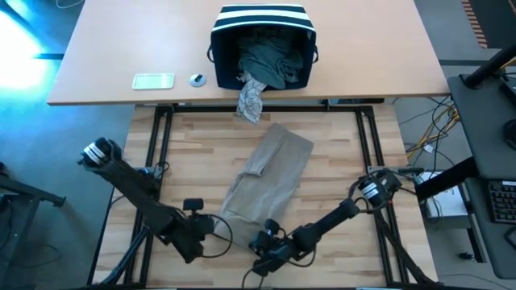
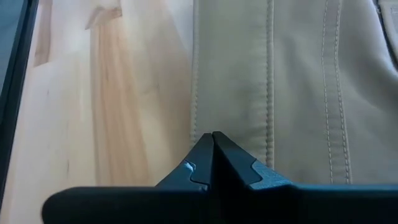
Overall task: Fold Laundry from Bin
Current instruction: Fold the brown shorts from the blue laundry basket
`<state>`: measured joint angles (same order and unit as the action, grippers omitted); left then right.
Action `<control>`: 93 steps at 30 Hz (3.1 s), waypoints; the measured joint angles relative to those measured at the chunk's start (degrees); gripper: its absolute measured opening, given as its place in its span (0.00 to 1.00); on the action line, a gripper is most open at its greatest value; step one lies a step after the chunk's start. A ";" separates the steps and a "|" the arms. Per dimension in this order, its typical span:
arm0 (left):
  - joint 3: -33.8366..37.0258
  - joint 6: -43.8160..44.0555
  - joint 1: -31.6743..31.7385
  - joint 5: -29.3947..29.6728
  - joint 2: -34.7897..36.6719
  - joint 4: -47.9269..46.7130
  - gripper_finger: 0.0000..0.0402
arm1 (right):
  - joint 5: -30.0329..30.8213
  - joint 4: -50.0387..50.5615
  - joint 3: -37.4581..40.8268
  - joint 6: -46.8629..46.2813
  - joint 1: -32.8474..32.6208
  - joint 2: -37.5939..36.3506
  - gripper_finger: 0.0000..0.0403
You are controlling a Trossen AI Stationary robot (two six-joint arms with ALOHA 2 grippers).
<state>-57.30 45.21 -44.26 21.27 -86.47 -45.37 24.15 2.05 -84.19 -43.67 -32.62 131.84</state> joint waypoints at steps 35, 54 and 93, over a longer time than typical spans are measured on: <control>19.91 -7.64 3.44 -6.04 -12.40 62.45 0.16 | -0.14 12.89 0.84 11.57 -2.01 -14.42 0.02; -8.11 -17.75 -8.27 12.32 -8.72 3.81 0.31 | 7.12 18.89 0.67 41.13 -5.94 -17.96 0.31; -3.17 -57.51 -10.33 32.37 -29.44 31.11 0.57 | 16.75 23.72 0.77 44.92 -8.02 -10.30 0.58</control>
<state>-60.47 -12.29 -54.59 53.63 -115.92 -14.26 40.90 25.77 -83.42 1.25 -40.64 121.54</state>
